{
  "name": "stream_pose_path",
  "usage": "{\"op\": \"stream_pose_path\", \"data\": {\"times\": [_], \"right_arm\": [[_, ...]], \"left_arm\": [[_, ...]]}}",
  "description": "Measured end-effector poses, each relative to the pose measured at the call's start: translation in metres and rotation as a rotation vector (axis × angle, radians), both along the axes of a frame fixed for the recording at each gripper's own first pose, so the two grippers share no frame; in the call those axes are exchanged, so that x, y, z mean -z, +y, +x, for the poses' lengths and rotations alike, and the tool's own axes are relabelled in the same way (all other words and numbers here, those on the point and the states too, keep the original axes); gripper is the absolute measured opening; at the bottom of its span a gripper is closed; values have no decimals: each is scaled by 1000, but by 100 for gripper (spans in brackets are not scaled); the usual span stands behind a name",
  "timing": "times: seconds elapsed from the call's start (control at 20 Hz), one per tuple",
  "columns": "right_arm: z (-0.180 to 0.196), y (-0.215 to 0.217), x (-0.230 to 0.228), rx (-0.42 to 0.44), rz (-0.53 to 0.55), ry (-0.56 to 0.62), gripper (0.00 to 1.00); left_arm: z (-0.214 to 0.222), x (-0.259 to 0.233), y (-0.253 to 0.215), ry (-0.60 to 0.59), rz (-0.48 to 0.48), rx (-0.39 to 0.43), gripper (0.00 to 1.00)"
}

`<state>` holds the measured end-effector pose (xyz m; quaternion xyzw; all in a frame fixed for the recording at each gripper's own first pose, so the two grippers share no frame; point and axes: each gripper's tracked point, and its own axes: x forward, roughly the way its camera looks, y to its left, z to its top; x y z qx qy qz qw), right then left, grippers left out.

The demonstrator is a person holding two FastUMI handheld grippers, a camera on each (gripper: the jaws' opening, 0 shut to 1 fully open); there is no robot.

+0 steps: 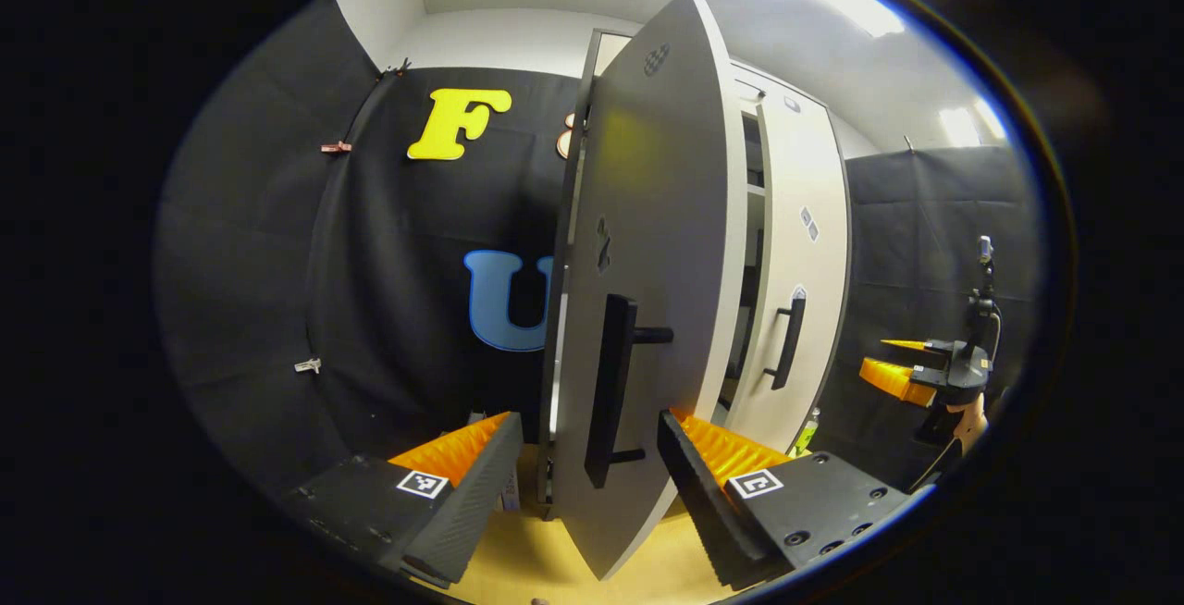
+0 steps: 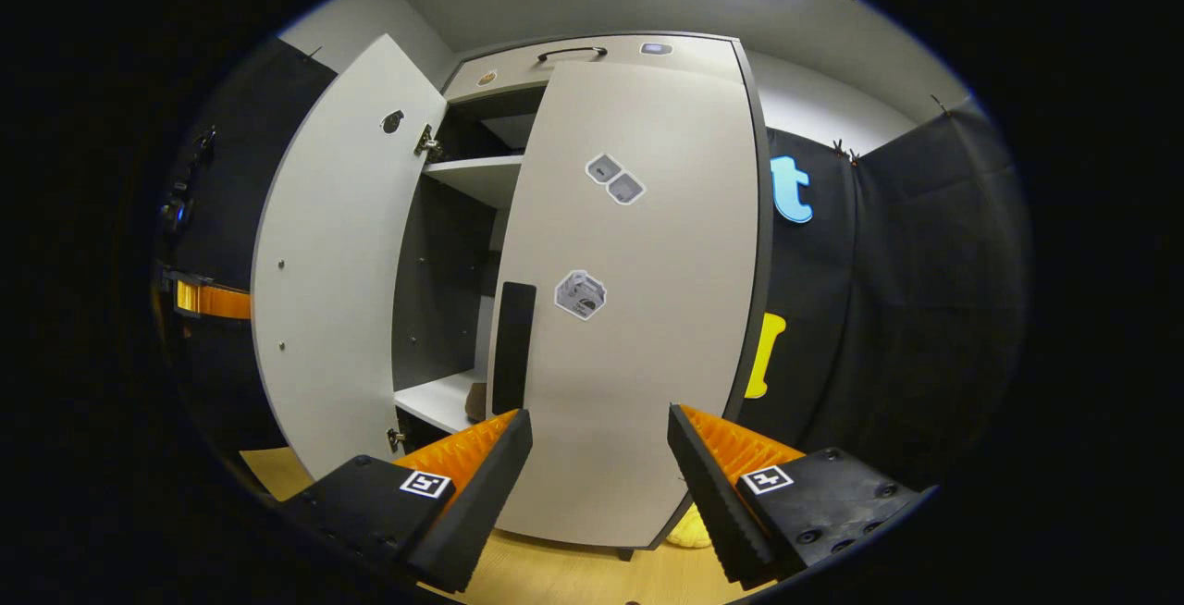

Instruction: Grab one shoe with the right hand and put it into the shoe cabinet, grab the other shoe with the left hand and put it into the shoe cabinet; then close the right door with the right hand and the left door with the left hand.

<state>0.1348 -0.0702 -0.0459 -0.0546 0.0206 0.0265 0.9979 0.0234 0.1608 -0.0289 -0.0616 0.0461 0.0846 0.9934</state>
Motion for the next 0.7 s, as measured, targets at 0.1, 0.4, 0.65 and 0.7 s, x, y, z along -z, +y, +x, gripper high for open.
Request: {"op": "stream_pose_path", "data": {"times": [0.1,0.4,0.65,0.7], "right_arm": [[1,-3,-1,-11,8,-5,98],[7,-10,2,-41,18,-1,98],[10,-25,2,-38,27,-2,97],[11,-29,3,-35,29,-2,97]], "left_arm": [[5,1,-9,-6,-16,8,94],[29,-5,-26,-24,-3,22,94],[60,-11,-56,-55,-21,93,94],[68,-11,-64,-59,-32,111,94]]}}
